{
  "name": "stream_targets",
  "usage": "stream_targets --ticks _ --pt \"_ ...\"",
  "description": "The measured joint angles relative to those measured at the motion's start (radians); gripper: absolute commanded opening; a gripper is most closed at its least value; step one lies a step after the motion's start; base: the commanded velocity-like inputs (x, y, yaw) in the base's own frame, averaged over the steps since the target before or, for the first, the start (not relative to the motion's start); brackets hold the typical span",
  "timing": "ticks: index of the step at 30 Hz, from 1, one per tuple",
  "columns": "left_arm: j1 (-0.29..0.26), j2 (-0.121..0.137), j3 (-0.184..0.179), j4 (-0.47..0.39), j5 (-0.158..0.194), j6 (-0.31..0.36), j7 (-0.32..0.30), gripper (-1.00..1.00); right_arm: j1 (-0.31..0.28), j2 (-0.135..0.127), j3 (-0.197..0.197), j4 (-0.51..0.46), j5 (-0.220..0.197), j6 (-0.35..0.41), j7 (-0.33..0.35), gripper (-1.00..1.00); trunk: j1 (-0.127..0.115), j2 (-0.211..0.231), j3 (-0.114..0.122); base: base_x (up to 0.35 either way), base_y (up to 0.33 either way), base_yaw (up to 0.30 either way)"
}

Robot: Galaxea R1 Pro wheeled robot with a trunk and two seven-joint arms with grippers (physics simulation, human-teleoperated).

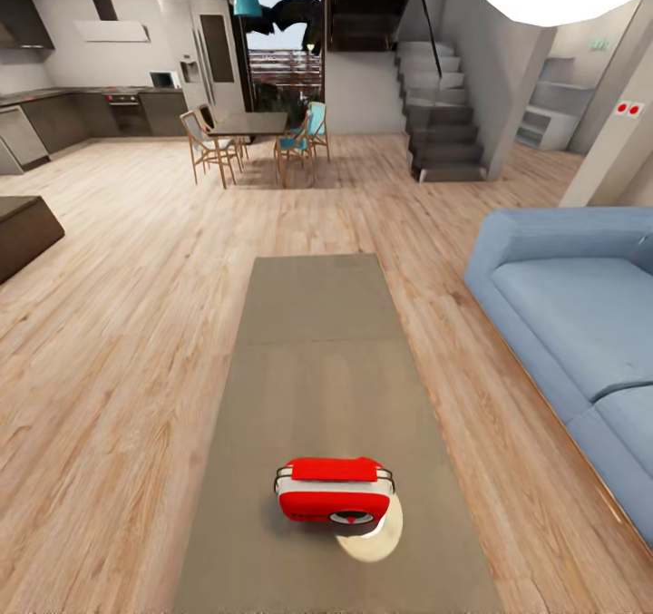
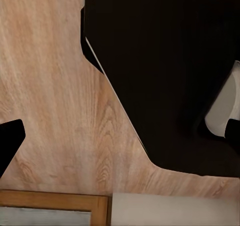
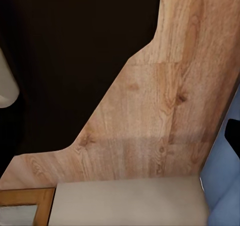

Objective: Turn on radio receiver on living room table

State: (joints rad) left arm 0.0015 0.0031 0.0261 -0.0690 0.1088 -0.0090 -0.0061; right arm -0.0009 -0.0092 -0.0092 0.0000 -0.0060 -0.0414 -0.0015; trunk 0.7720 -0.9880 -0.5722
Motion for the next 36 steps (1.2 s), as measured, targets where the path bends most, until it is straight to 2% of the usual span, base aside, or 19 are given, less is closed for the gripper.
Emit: stream_targets --ticks 36 --pt "0.000 0.000 0.000 0.000 0.000 0.000 0.000 1.00 0.000 0.000 0.000 0.000 0.000 0.000 0.000 1.00 0.000 0.000 -0.058 0.000 0.000 0.000"
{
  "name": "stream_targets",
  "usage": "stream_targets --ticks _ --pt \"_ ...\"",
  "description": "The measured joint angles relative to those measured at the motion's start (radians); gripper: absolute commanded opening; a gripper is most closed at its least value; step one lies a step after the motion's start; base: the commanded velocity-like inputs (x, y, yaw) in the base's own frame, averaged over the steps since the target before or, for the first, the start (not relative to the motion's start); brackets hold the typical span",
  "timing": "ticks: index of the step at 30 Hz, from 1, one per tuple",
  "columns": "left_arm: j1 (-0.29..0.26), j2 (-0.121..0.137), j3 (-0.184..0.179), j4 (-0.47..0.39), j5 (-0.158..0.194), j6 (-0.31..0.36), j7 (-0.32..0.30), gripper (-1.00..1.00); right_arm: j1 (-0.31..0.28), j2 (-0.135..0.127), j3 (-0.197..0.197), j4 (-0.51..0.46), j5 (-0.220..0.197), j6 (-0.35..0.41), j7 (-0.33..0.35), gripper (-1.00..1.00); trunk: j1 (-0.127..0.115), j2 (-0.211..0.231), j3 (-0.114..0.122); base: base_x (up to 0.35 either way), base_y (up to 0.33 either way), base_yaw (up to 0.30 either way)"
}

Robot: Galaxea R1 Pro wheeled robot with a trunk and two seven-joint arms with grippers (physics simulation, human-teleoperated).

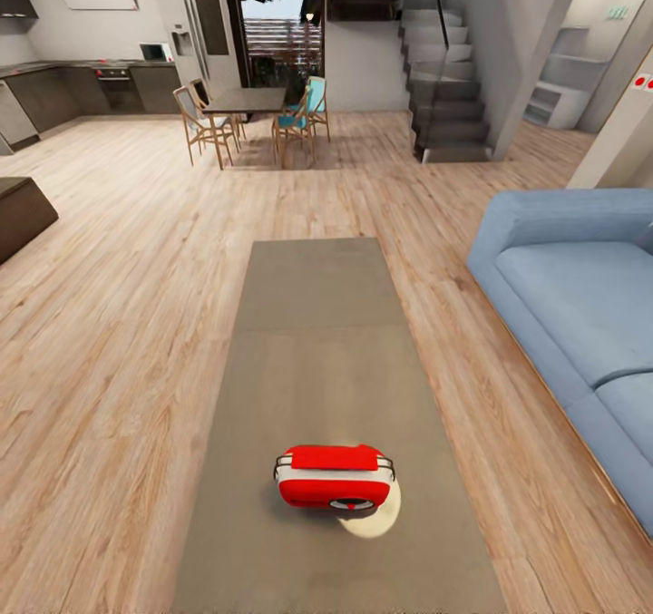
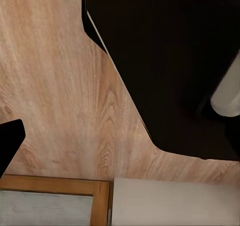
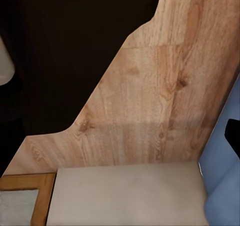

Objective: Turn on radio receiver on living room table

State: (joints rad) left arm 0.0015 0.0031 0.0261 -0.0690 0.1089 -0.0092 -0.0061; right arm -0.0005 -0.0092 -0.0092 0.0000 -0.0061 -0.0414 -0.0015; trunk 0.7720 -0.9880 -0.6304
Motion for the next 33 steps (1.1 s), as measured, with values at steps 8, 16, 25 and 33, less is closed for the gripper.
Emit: stream_targets --ticks 8,16,25,33 --pt "0.000 0.000 0.000 0.000 0.000 0.000 0.000 1.00 0.000 0.000 0.000 0.000 0.000 0.000 0.000 1.00 0.000 0.000 -0.013 0.000 0.000 0.000" --pt "0.000 0.000 0.000 0.000 0.000 0.000 0.000 1.00 -0.001 0.000 0.000 0.000 0.000 0.000 0.000 1.00 0.000 0.000 -0.026 0.000 0.000 0.000" --pt "0.000 0.000 0.000 0.000 0.000 0.000 0.000 1.00 0.000 0.000 0.000 0.000 0.000 0.000 0.000 1.00 0.000 0.000 -0.038 0.000 0.000 0.000" --pt "0.000 0.000 0.000 0.000 0.000 0.000 0.000 1.00 -0.001 0.000 0.000 0.000 0.000 0.000 0.000 1.00 0.000 0.000 -0.039 0.000 0.000 0.000"
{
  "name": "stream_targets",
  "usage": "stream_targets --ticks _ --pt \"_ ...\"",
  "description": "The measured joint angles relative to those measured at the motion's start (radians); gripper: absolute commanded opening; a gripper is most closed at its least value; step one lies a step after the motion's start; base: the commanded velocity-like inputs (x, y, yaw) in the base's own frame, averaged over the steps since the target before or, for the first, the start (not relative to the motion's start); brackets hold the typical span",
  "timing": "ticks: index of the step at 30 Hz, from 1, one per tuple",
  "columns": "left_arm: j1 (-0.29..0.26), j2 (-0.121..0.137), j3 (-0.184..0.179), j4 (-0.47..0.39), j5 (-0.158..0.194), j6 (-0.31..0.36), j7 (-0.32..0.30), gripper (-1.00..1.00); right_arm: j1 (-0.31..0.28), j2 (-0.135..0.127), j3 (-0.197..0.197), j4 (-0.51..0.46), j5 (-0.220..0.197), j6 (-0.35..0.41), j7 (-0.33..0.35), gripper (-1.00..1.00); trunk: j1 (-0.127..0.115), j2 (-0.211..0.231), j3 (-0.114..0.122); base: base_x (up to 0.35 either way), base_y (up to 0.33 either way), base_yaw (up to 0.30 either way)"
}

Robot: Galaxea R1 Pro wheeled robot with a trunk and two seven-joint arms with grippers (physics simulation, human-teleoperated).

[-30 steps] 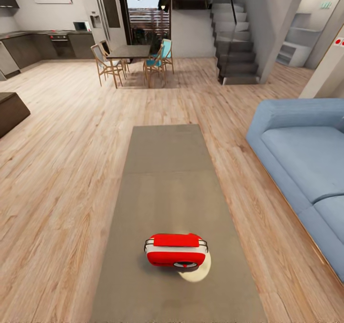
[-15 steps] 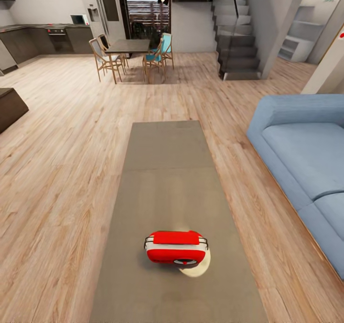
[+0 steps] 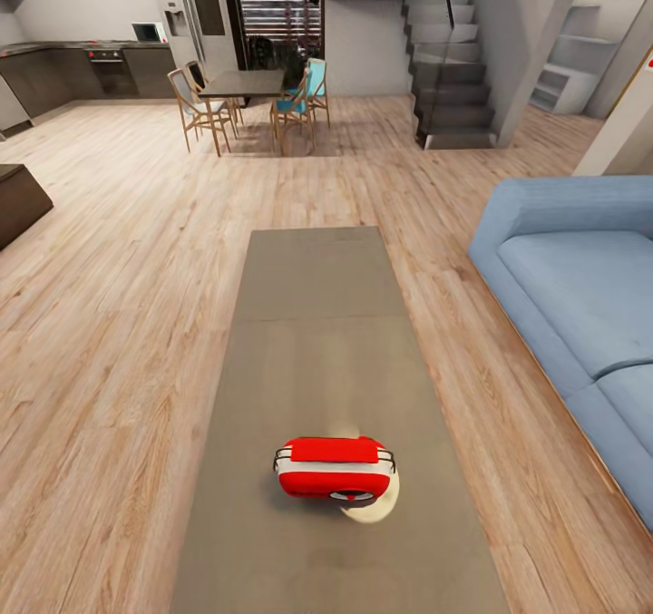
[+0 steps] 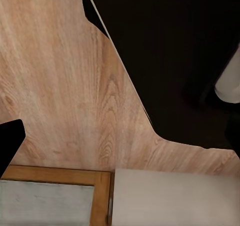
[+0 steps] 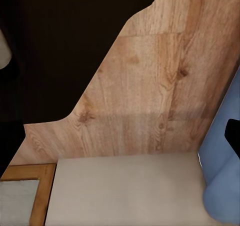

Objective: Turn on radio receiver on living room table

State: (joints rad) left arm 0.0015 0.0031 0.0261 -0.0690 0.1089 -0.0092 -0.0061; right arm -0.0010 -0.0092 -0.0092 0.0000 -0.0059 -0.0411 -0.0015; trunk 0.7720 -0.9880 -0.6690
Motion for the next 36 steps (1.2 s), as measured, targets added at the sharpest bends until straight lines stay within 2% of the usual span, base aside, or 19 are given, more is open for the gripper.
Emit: stream_targets --ticks 18,21,31,34,36 --pt "0.000 -0.008 0.004 -0.008 -0.001 -0.001 0.000 1.00 0.000 0.000 0.005 0.000 0.009 0.001 -0.001 1.00 0.000 0.000 0.000 0.000 0.000 0.000" --pt "0.000 -0.032 0.000 -0.015 -0.003 0.002 -0.001 1.00 0.000 -0.001 0.007 -0.001 0.010 0.002 -0.002 1.00 0.000 0.000 0.000 0.000 0.000 0.000" --pt "0.000 -0.035 -0.002 -0.135 -0.002 0.011 -0.012 1.00 0.001 -0.007 0.006 -0.078 0.011 0.011 0.003 1.00 0.000 0.000 0.000 0.000 0.000 0.000" --pt "0.000 -0.035 -0.002 -0.174 -0.003 0.015 -0.015 1.00 0.001 -0.016 0.006 -0.131 0.011 0.022 0.005 1.00 0.000 0.000 0.000 0.000 0.000 0.000" --pt "0.000 -0.034 -0.003 -0.218 -0.004 0.024 -0.016 1.00 0.001 -0.031 0.006 -0.195 0.012 0.049 0.005 1.00 0.000 0.000 0.000 0.000 0.000 0.000"
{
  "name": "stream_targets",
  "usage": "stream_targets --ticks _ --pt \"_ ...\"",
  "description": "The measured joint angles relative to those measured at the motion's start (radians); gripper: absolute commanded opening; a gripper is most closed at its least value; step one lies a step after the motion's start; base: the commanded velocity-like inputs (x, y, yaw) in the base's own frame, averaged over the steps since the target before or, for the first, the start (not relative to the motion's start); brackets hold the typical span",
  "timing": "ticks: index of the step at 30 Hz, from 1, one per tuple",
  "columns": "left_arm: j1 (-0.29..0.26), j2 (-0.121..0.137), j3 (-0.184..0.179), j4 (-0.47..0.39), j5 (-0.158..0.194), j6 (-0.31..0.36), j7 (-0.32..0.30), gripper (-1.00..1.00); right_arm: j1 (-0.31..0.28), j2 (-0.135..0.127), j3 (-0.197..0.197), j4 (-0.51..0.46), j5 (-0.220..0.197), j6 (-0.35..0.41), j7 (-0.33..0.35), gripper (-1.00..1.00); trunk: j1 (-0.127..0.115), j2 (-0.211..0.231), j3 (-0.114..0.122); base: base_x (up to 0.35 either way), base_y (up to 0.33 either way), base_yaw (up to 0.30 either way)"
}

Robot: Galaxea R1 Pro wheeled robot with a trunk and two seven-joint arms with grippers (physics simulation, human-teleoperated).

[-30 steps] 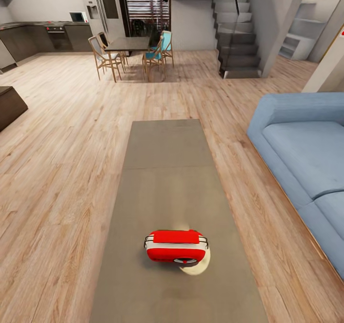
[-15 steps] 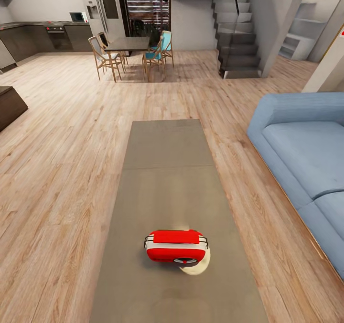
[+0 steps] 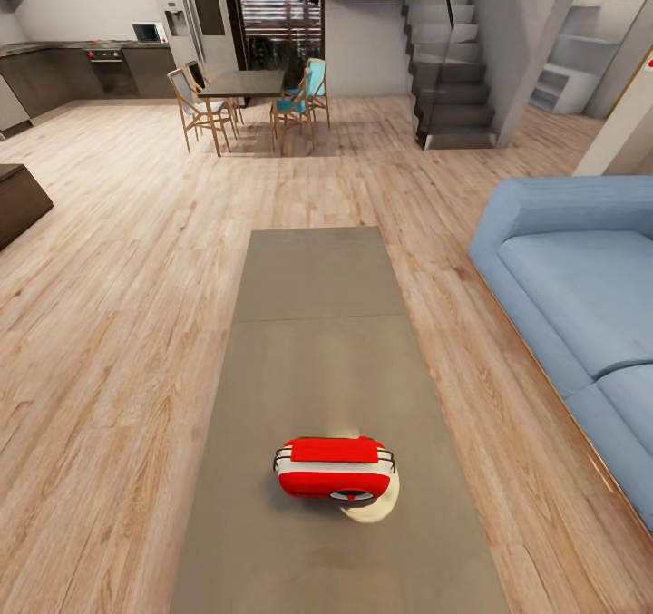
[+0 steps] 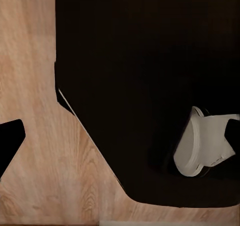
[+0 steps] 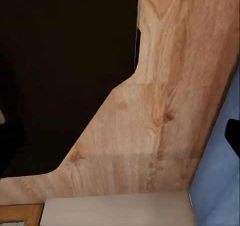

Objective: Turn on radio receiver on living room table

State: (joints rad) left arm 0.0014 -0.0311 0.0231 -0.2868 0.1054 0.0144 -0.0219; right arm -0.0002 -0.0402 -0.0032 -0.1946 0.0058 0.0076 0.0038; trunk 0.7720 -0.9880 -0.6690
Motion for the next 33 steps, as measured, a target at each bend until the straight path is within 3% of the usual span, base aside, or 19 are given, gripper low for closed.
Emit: stream_targets --ticks 4,5,8,9,11,12,15,18,19,24,25,26,29,32,33 --pt "0.000 0.007 -0.001 -0.147 0.000 0.091 -0.001 1.00 0.000 -0.029 -0.001 -0.175 0.000 0.127 0.001 1.00 0.000 0.000 0.000 0.000 0.000 0.000" --pt "-0.001 0.012 -0.001 -0.233 0.000 0.153 -0.002 1.00 0.000 -0.038 -0.001 -0.262 0.001 0.197 0.001 1.00 0.000 0.000 0.000 0.000 0.000 0.000" --pt "0.000 0.020 0.000 -0.395 0.001 0.258 -0.011 1.00 0.000 -0.049 -0.003 -0.416 0.001 0.309 0.001 1.00 0.000 0.000 0.000 0.000 0.000 0.000" --pt "0.000 0.023 0.000 -0.498 0.002 0.322 -0.025 1.00 0.000 -0.054 -0.004 -0.512 0.001 0.375 0.000 1.00 0.000 0.000 0.000 0.000 0.000 0.000" --pt "0.000 0.026 0.001 -0.614 0.002 0.380 -0.045 1.00 0.000 -0.058 -0.006 -0.619 0.001 0.435 -0.001 1.00 0.000 0.000 0.000 0.000 0.000 0.000" --pt "0.000 0.027 0.001 -0.716 0.002 0.428 -0.067 1.00 -0.001 -0.060 -0.007 -0.709 0.001 0.483 -0.001 1.00 0.000 0.000 0.000 0.000 0.000 0.000" --pt "0.000 0.028 0.001 -0.882 0.001 0.489 -0.099 1.00 -0.001 -0.062 -0.008 -0.850 0.002 0.536 -0.003 1.00 0.000 0.000 0.000 0.000 0.000 0.000" --pt "-0.004 0.028 0.001 -1.089 0.000 0.554 -0.134 1.00 -0.021 -0.062 -0.008 -1.049 0.010 0.584 -0.003 1.00 0.000 0.000 0.000 0.000 0.000 0.000" --pt "-0.036 0.029 0.001 -1.136 -0.002 0.574 -0.142 1.00 -0.058 -0.059 -0.007 -1.116 0.046 0.595 -0.004 1.00 0.000 0.000 0.000 0.000 0.000 0.000" --pt "-0.115 0.035 0.001 -1.130 -0.002 0.581 -0.144 1.00 -0.134 -0.053 -0.004 -1.149 0.106 0.602 0.005 1.00 0.000 0.000 0.000 0.000 0.000 0.000" --pt "-0.168 0.058 0.001 -1.085 -0.007 0.571 -0.146 1.00 -0.169 -0.036 -0.001 -1.155 0.122 0.603 0.011 1.00 0.000 0.000 0.000 0.000 0.000 0.000" --pt "-0.181 0.067 0.001 -1.075 -0.010 0.569 -0.146 1.00 -0.177 -0.026 0.003 -1.156 0.126 0.602 0.012 1.00 0.000 0.000 0.000 0.000 0.000 0.000" --pt "-0.199 0.086 -0.002 -1.065 -0.016 0.568 -0.147 1.00 -0.187 0.009 0.040 -1.162 0.129 0.603 0.014 1.00 0.000 0.000 0.000 0.000 0.000 0.000" --pt "-0.203 0.097 -0.003 -1.061 -0.021 0.567 -0.148 1.00 -0.189 0.020 0.057 -1.165 0.131 0.603 0.016 1.00 0.000 0.000 0.000 0.000 0.000 0.000" --pt "-0.204 0.114 -0.002 -1.059 -0.023 0.566 -0.164 1.00 -0.190 0.024 0.062 -1.166 0.129 0.603 0.016 1.00 0.000 0.000 0.000 0.000 0.000 0.000"
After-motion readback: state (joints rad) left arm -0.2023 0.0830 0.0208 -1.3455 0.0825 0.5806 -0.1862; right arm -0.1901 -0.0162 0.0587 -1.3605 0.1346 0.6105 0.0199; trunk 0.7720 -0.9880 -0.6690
